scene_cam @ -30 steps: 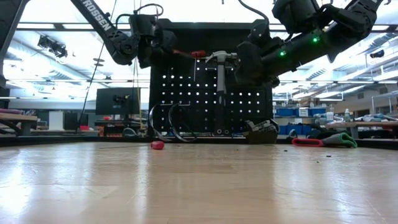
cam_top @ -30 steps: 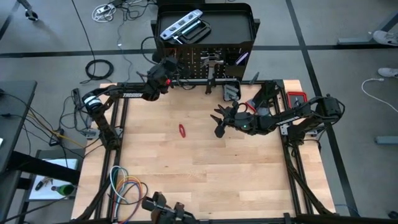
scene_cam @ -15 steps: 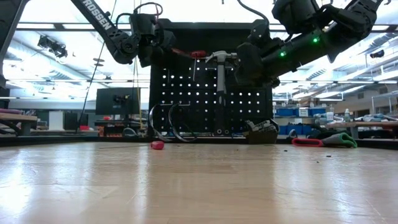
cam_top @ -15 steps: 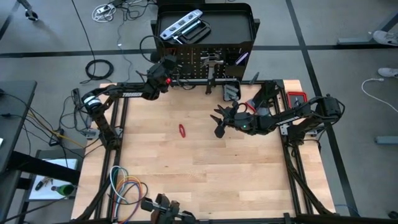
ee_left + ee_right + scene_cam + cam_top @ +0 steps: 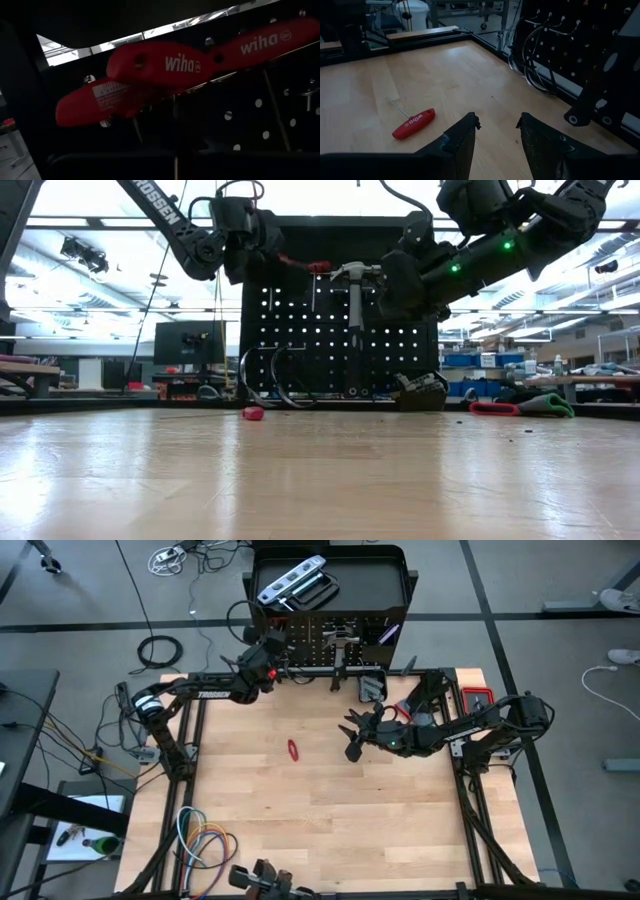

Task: Hang tools onto peg board
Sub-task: Remove the middle allen wrench from the peg board

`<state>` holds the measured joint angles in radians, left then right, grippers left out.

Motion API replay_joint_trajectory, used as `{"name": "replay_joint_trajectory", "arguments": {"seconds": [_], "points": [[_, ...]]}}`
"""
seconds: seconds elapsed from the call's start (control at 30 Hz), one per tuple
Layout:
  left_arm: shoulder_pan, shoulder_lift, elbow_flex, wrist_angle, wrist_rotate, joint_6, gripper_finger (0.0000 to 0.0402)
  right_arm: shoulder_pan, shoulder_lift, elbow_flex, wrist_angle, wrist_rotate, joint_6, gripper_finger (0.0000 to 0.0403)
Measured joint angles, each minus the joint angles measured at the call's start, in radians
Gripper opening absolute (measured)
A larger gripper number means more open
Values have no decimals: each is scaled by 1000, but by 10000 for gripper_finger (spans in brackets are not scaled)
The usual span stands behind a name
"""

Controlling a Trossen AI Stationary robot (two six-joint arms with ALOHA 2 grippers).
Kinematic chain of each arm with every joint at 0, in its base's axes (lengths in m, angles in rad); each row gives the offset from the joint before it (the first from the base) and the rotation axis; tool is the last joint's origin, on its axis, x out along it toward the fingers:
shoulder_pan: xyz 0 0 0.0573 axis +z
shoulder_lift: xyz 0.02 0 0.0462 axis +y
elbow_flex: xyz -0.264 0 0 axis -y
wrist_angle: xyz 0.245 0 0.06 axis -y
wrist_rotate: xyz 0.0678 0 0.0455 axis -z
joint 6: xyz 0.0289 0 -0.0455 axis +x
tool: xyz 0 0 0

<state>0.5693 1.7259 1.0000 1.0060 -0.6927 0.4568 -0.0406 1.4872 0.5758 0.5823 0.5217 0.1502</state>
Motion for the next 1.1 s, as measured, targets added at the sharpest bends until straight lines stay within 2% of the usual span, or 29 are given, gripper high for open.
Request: {"name": "replay_joint_trajectory", "arguments": {"seconds": [0.23,0.4,0.67,0.87,1.0,1.1], "points": [[-32,-20,-7,-3,-33,0,0,0,0,0,-3,0,3,162],[-62,-31,-42,-8,-11,4,0,0,0,0,-8,0,4,162],[-97,-31,-56,-1,-58,11,0,2,0,0,-14,0,9,162],[-153,-41,-56,-6,-93,87,0,10,0,0,-23,0,13,162],[-190,-84,-58,-70,-122,114,0,20,0,0,-36,0,14,162],[-219,-140,-57,-198,-120,94,0,27,0,0,-40,0,14,162]]}}
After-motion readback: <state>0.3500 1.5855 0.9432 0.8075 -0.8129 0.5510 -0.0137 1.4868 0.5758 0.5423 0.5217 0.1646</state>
